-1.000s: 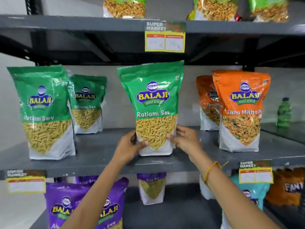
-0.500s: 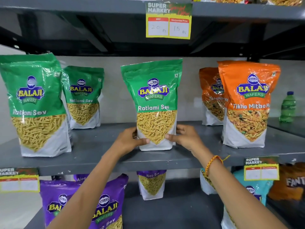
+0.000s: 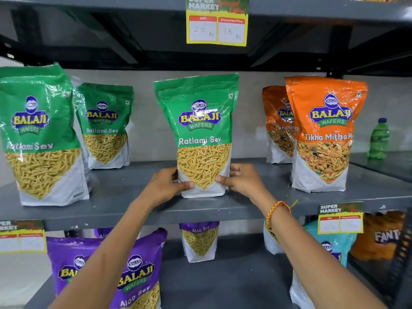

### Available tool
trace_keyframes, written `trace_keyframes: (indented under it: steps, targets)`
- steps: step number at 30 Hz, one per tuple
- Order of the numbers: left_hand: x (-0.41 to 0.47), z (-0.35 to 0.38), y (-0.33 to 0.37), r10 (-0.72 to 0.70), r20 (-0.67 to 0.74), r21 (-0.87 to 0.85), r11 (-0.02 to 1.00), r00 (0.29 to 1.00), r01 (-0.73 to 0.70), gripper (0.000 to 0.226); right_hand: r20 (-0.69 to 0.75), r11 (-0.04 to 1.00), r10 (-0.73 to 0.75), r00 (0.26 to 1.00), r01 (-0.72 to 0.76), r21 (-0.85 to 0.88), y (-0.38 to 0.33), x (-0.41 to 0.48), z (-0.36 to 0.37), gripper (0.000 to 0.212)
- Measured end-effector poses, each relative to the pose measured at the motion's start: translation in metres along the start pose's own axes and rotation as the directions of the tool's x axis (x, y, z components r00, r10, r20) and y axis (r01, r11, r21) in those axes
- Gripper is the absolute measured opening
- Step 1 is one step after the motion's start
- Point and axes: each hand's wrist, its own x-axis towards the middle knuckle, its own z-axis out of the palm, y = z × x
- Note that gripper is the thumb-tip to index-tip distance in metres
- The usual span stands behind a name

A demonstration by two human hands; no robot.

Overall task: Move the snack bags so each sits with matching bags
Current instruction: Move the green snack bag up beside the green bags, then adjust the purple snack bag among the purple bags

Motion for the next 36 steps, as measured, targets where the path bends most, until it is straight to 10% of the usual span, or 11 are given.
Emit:
trace_keyframes:
  steps: [9,12,16,20,24,28,30,36]
  targets:
    - [-0.005,-0.001,0.003,-0.019,0.001,0.023,1.0,1.0,0.019,0.044,0.003,0.999,0.014,1.0,-0.014,-0.033,0.002,-0.001,0.001,0.038]
    - [-0.012,-0.005,0.007,-0.038,0.015,0.057,0.998,0.999,0.038,0.063,-0.111,0.98,-0.001,0.994,-0.021,-0.198,-0.006,-0.011,0.001,0.071]
    - [-0.052,-0.014,0.016,0.051,-0.32,0.065,0.997,0.946,-0.032,0.066,-0.292,0.946,-0.324,0.9,0.302,-0.121,-0.035,-0.055,0.014,0.05]
    - [-0.114,-0.025,0.002,0.072,-0.276,0.044,0.997,0.958,-0.063,0.013,0.185,0.954,-0.296,0.937,0.279,0.11,-0.036,-0.087,0.06,0.013]
    - [-0.163,-0.023,-0.08,-0.296,0.039,0.231,0.932,0.954,0.279,0.014,0.536,0.995,-0.019,0.844,0.071,-0.076,0.035,-0.088,0.123,0.012]
    - [-0.213,0.0,-0.178,-0.646,0.11,0.262,0.752,0.756,0.605,0.022,0.601,0.938,0.242,0.762,-0.024,-0.347,0.135,-0.08,0.174,0.04]
    - [-0.23,0.015,-0.207,-0.687,0.025,0.159,0.72,0.727,0.675,0.06,0.577,0.915,0.309,0.756,-0.07,-0.397,0.177,-0.076,0.197,0.039]
    - [-0.229,0.069,-0.249,-0.67,-0.101,-0.032,0.741,0.736,0.671,0.078,0.597,0.954,0.268,0.756,-0.293,-0.056,0.245,-0.08,0.239,0.041]
